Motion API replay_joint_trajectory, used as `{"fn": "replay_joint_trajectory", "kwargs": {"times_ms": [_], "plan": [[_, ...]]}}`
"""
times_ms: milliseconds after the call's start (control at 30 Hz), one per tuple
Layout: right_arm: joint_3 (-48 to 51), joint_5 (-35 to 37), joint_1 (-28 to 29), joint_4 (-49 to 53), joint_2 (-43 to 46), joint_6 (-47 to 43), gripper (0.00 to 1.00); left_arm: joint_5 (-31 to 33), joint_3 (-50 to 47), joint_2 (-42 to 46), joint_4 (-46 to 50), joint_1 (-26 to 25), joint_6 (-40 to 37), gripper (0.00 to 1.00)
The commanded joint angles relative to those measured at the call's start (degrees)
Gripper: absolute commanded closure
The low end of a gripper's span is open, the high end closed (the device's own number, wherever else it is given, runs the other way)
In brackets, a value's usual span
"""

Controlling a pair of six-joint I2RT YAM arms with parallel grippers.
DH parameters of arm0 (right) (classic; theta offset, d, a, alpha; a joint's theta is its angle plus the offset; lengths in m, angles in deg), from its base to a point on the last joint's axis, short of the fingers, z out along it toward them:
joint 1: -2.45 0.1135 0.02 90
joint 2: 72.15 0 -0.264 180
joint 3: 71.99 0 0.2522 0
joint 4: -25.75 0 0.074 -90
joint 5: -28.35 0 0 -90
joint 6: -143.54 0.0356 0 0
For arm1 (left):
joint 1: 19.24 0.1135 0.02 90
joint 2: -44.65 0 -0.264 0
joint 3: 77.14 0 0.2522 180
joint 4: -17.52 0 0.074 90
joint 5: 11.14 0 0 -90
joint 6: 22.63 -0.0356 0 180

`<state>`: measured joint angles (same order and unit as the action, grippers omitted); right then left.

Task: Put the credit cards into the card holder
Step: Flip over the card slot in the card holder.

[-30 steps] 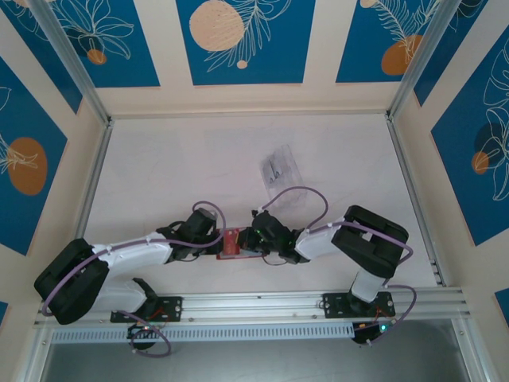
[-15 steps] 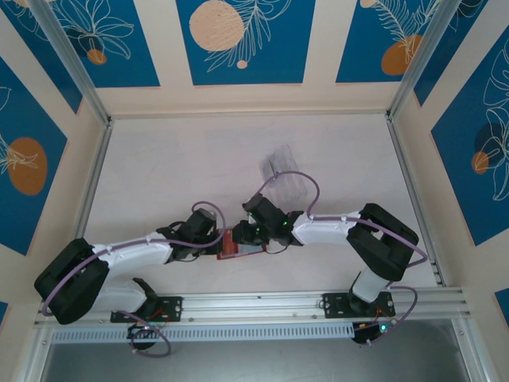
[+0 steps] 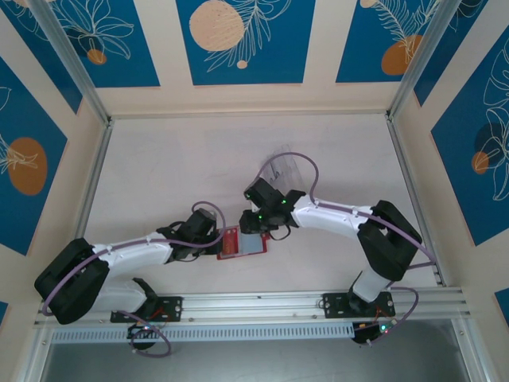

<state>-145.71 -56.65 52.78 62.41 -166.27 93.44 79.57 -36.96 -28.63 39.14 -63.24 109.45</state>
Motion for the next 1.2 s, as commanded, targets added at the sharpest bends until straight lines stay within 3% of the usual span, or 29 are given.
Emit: {"fn": "replay_joint_trajectory", "kwargs": {"times_ms": [0, 833, 1067, 1167], "plan": [[-2.8, 4.0, -0.1, 6.2, -3.6, -5.1, 0.71, 0.1, -2.0, -2.7, 4.0, -0.8, 0.4, 0.77], [-4.2, 13.0, 3.1, 10.4, -15.6, -1.8, 0.66, 0.1, -1.8, -2.9, 4.0, -0.8, 0.4, 0.77], [-3.0, 10.3, 4.3, 8.7, -18.0, 0.3, 0.81, 0.3, -1.3, -2.7, 4.7, -0.8, 0.0, 0.77], [-3.0, 10.5, 4.5, 8.9, -17.5, 0.6, 0.96, 0.5, -0.9, -2.7, 5.2, -0.9, -0.2, 0.77]]}}
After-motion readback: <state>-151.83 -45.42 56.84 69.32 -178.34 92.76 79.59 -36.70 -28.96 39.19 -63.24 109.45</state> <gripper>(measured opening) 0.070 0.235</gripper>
